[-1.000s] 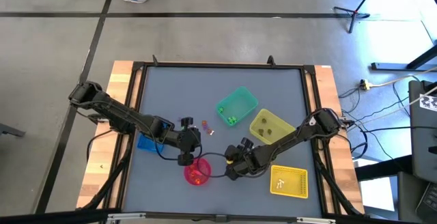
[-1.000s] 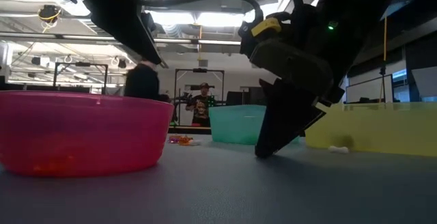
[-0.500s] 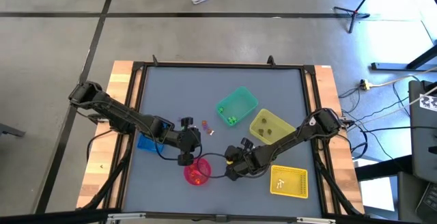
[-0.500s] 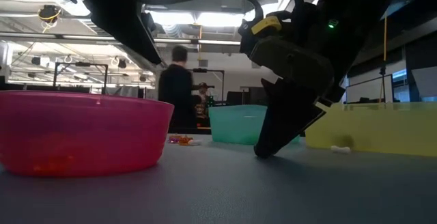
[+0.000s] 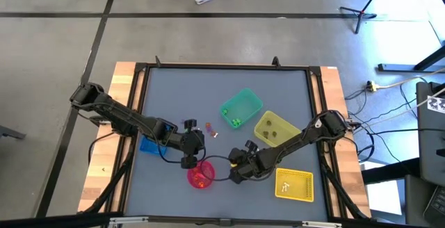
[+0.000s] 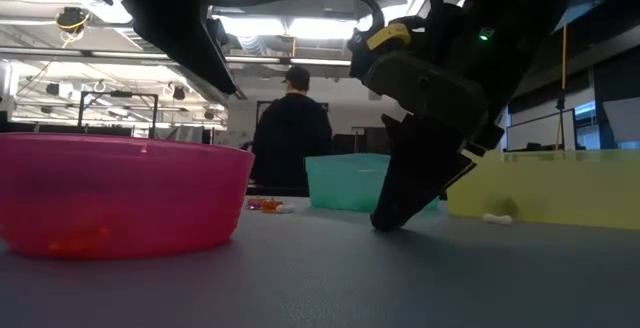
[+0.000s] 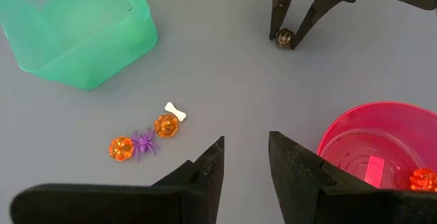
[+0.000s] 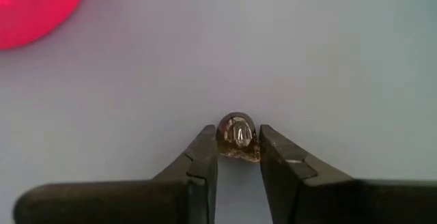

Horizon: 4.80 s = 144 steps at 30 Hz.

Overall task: Sort Halloween decoration
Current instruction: Put the black skull toy into the light yellow bin, then put the violet spider toy into the blue bin

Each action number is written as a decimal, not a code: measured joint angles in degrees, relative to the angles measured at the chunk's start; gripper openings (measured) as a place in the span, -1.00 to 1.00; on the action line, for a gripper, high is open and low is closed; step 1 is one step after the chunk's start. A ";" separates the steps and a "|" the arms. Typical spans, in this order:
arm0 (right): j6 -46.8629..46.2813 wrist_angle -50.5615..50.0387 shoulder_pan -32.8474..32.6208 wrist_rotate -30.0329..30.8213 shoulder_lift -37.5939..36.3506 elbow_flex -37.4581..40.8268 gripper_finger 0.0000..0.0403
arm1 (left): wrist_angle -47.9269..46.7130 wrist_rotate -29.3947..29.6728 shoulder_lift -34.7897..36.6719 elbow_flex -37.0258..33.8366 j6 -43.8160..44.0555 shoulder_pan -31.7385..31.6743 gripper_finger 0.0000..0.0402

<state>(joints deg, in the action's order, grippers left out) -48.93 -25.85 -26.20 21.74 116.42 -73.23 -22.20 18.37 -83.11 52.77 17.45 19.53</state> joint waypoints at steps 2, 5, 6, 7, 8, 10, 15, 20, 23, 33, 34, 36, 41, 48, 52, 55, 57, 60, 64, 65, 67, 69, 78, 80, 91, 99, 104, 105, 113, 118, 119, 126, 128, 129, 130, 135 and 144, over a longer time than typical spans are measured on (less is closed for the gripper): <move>0.00 0.03 0.00 -0.20 0.00 -0.07 -0.61 | 0.02 0.00 0.00 0.00 0.00 0.02 -0.51; 0.98 -1.35 0.00 -1.12 0.12 -1.73 -0.60 | 0.01 0.00 0.00 0.00 0.00 0.02 -0.51; 2.09 -1.69 0.02 -1.92 0.16 -2.53 -0.60 | 0.02 0.00 0.00 0.00 0.00 0.02 -0.51; 3.47 -2.16 0.02 -2.40 0.17 -3.50 -0.60 | 0.02 0.00 0.00 0.00 0.00 0.01 -0.51; 5.11 -2.70 0.02 -2.51 0.17 -4.65 -0.60 | 0.01 0.00 0.00 0.00 0.00 0.01 -0.51; 9.03 -3.84 0.00 -3.09 0.17 -7.14 -0.60 | 0.02 0.00 0.00 0.00 0.00 0.00 -0.51; 18.00 -13.38 -0.02 -4.43 0.17 -14.69 -0.59 | 0.01 0.02 0.00 0.00 0.00 0.00 -0.51; 21.15 -30.29 -0.02 -2.91 0.14 -23.80 -0.59 | 0.00 0.02 0.00 0.00 0.00 0.00 -0.51; 22.27 -41.35 -0.04 -0.29 0.13 -28.50 -0.59 | 0.02 0.02 0.00 0.00 0.02 0.00 -0.51; 19.88 -64.12 -0.02 8.26 -0.04 -28.29 -0.59 | 0.02 0.02 0.00 0.00 0.07 0.00 -0.51; 19.79 -63.59 -0.02 8.12 -0.54 -26.61 -0.59 | 0.02 0.02 0.00 0.00 0.07 0.01 -0.51; 19.49 -63.95 -0.02 7.10 -2.15 -22.80 -0.59 | 0.02 0.02 0.00 0.00 0.07 0.02 -0.51; 13.54 -61.75 0.74 7.15 -10.48 -9.47 -0.59 | 0.11 0.02 0.00 0.02 0.06 0.00 -0.51; 10.27 -59.65 1.11 1.64 -18.35 0.57 -0.59 | 0.54 0.02 -0.02 0.02 0.07 0.00 -0.51; 10.60 -59.52 1.07 1.01 -18.60 0.66 -0.57 | 0.57 0.50 -0.02 0.02 0.04 0.02 -0.51; 11.45 -59.01 1.14 2.32 -18.60 0.66 -0.54 | 0.63 0.63 -0.02 0.02 0.02 0.02 -0.51; 11.54 -58.40 1.11 3.51 -18.58 0.66 -0.51 | 0.63 0.63 -0.02 0.02 0.02 0.02 -0.51; 11.69 -58.19 1.11 3.82 -18.56 0.66 -0.45 | 0.63 0.63 -0.02 0.02 0.02 0.02 -0.51; 11.69 -58.18 1.11 4.00 -18.56 0.66 -0.31 | 0.66 0.63 -0.02 0.02 0.42 0.00 -0.51; 11.69 -58.18 1.11 4.00 -18.56 0.66 -0.26 | 0.66 0.63 -0.02 0.02 0.46 0.00 -0.51; 11.71 -58.14 1.11 4.04 -18.56 0.66 -0.17 | 0.66 0.63 -0.02 0.02 0.50 -0.19 -0.51; 11.69 -57.83 1.11 4.24 -18.56 0.66 -0.08 | 0.66 0.63 -0.02 0.02 1.50 -0.74 -0.51; 11.72 -56.06 1.11 4.28 -18.56 0.66 0.10 | 0.33 4.01 -0.54 0.02 9.34 -6.88 -0.35; 11.72 -56.05 1.11 4.28 -18.56 0.66 0.10 | 0.17 6.11 -0.63 0.02 8.82 -8.60 -0.30; 11.74 -56.01 1.11 4.26 -18.53 0.66 0.11 | 0.52 8.22 -0.57 0.04 7.41 -13.81 -0.23; 11.91 -56.02 1.11 4.25 -18.51 0.66 0.11 | 0.09 -1.93 -0.57 0.18 5.95 -21.68 -0.23; 11.93 -56.02 1.11 4.24 -18.51 0.66 0.11 | -1.43 -12.31 -0.57 0.48 5.35 -28.75 -0.23; 11.93 -56.02 1.11 4.24 -18.50 0.66 0.11 | -2.75 -13.17 -0.57 0.48 4.63 -29.94 -0.23; 11.93 -54.50 1.11 4.22 -18.49 0.68 0.11 | -12.46 -14.08 -0.57 0.48 0.22 -33.31 -0.23; 11.93 -53.37 1.11 4.22 -18.49 0.68 0.11 | -13.25 -14.97 -1.01 -0.25 -0.70 -32.11 -0.23; 11.93 -53.43 1.11 4.21 -18.49 0.68 0.11 | -13.26 -15.01 -1.11 -0.74 -0.70 -31.83 -0.23; 11.93 -53.29 1.11 4.20 -18.47 0.70 0.11 | -12.08 -16.38 -2.89 -4.28 -1.59 -29.41 -0.23; 11.93 -53.27 1.11 4.20 -18.47 0.70 0.11 | -10.67 -16.32 -2.86 -5.67 -1.59 -28.86 -0.23; 11.93 -53.21 1.10 4.20 -18.47 0.70 0.11 | -9.16 -16.27 -2.86 -6.24 -1.60 -28.64 -0.23; 11.93 -53.22 1.11 4.20 -18.47 0.70 0.11 | -8.02 -16.19 -2.89 -6.71 -1.60 -28.49 -0.23; 11.93 -53.22 1.11 4.21 -18.47 0.70 0.11 | -1.80 -14.14 -2.84 -10.17 -1.60 -28.31 -0.23; 11.93 -53.11 1.11 4.22 -18.47 0.70 0.11 | 0.59 -12.96 -2.84 -14.17 -1.60 -28.35 -0.23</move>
<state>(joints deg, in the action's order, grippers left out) -36.99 -78.96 -25.08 25.95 97.95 -72.53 -21.60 5.41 -85.95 38.60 15.86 -8.82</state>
